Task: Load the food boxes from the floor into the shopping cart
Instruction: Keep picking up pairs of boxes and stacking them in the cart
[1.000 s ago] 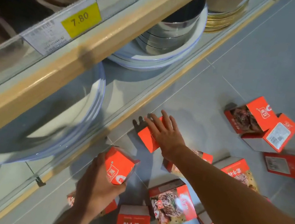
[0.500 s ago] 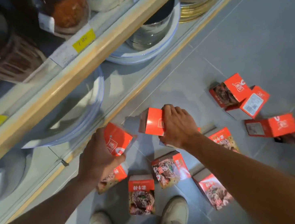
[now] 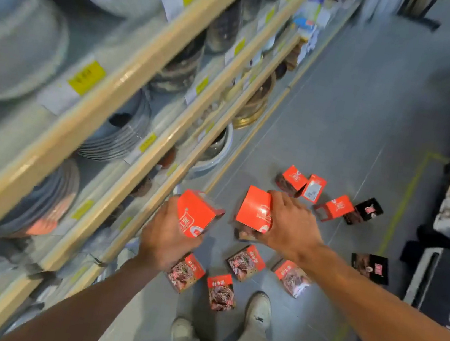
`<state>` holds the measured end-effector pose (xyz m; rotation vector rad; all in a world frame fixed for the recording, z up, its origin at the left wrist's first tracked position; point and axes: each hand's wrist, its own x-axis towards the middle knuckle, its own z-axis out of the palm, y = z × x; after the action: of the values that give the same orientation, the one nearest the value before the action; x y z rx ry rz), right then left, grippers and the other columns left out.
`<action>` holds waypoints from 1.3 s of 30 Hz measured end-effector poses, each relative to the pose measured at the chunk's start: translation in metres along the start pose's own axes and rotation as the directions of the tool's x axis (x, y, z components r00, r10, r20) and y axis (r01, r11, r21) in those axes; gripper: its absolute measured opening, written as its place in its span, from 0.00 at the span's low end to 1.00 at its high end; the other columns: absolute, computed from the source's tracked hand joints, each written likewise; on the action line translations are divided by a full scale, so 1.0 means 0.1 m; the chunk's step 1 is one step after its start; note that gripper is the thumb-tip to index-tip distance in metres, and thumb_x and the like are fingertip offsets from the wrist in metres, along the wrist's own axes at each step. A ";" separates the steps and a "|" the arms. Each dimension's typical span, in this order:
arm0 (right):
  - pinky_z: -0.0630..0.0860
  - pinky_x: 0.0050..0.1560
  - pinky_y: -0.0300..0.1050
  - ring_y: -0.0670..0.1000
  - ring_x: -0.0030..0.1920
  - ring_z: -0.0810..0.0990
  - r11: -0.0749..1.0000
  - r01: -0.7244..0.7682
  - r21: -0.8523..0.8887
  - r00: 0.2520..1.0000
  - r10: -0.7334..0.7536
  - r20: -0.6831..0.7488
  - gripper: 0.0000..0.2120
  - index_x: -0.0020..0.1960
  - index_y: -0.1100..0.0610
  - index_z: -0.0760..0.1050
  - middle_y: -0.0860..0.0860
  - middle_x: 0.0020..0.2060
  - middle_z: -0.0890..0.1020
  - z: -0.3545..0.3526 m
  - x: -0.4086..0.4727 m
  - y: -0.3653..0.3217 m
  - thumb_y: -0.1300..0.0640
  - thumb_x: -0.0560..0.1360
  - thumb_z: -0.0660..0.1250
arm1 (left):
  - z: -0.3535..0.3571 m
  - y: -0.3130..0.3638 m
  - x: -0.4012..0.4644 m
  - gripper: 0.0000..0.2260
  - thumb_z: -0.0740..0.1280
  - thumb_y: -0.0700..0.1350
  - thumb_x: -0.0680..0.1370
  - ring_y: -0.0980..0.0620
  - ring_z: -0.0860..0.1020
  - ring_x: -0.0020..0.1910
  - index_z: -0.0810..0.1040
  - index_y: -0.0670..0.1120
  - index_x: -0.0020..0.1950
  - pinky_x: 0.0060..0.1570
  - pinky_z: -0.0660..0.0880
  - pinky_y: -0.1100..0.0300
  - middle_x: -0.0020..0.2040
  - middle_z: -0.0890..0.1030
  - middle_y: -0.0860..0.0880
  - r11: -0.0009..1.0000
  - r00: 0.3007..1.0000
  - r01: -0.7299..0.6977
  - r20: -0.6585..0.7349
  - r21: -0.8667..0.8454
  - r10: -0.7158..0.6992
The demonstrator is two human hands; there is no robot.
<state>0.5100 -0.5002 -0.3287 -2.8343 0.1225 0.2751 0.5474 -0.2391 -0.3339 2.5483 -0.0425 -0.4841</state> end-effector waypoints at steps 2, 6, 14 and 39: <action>0.75 0.57 0.53 0.59 0.60 0.79 0.999 -0.020 0.029 0.998 0.022 -0.058 0.44 0.72 0.53 0.67 0.50 0.61 0.79 -0.53 -0.24 -0.16 0.35 0.62 0.76 | -0.40 0.30 -0.23 0.40 0.80 0.62 0.63 0.46 0.79 0.57 0.67 0.53 0.68 0.47 0.73 0.56 0.61 0.78 0.51 0.999 0.999 -0.043 -0.004 0.033 0.043; 0.75 0.56 0.52 0.59 0.58 0.79 0.999 -0.048 0.012 0.983 0.050 -0.179 0.41 0.71 0.53 0.68 0.51 0.60 0.79 -1.43 -0.73 -0.48 0.38 0.64 0.77 | -1.14 0.75 -0.72 0.43 0.80 0.61 0.63 0.43 0.79 0.59 0.63 0.52 0.71 0.50 0.76 0.51 0.63 0.77 0.49 0.985 0.986 -0.159 -0.033 0.069 0.161; 0.75 0.56 0.52 0.57 0.57 0.79 0.999 -0.042 0.000 0.958 0.040 -0.282 0.40 0.68 0.53 0.70 0.51 0.58 0.80 -2.43 -1.61 -0.88 0.40 0.61 0.77 | -2.09 1.19 -1.63 0.42 0.79 0.66 0.63 0.43 0.80 0.55 0.64 0.52 0.69 0.46 0.76 0.50 0.60 0.78 0.49 0.966 0.949 -0.255 -0.178 0.047 0.259; 0.78 0.43 0.52 0.60 0.47 0.81 0.625 0.781 0.001 0.620 -0.775 -0.122 0.40 0.64 0.57 0.74 0.54 0.50 0.81 -2.22 -2.29 -3.10 0.44 0.56 0.77 | -2.72 -0.38 -4.75 0.37 0.78 0.61 0.64 0.48 0.79 0.56 0.66 0.55 0.68 0.42 0.74 0.54 0.60 0.77 0.54 0.930 0.687 0.323 -0.632 -0.175 -0.358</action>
<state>0.3598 -0.2563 0.0114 -2.5350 -1.0549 -0.0895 0.1955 -0.0088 0.0181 2.5327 0.7088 0.3138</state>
